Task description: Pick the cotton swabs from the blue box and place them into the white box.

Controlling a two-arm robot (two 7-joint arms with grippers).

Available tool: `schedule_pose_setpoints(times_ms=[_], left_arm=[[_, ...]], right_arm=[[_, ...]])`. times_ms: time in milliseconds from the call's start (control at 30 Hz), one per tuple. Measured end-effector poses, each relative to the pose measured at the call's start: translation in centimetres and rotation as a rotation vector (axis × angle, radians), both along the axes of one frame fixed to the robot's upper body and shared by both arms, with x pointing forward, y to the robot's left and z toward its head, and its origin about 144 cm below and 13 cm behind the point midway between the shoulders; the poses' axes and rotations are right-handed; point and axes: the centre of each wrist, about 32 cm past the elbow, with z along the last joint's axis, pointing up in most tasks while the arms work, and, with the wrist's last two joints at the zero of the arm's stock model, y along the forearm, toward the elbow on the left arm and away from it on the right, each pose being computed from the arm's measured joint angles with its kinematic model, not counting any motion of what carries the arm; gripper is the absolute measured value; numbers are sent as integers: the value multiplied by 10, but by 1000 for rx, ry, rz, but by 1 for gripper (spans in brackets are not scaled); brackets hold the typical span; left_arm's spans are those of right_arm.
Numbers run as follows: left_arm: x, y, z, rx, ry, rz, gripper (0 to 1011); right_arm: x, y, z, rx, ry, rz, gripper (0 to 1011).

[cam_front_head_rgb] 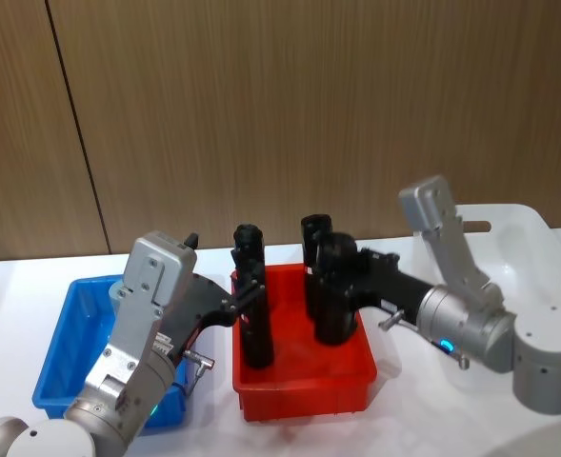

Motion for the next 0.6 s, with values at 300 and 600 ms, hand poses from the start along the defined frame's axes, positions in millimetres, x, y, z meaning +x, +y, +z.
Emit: schedule_pose_setpoints(times_ms=[300, 600], left_arm=[[0, 0, 0, 0, 0, 0, 1004], [0, 0, 0, 0, 0, 0, 1004]], right_arm=[[-2, -11, 27, 32, -75, -41, 486], [0, -34, 51, 33, -146, -122, 485]])
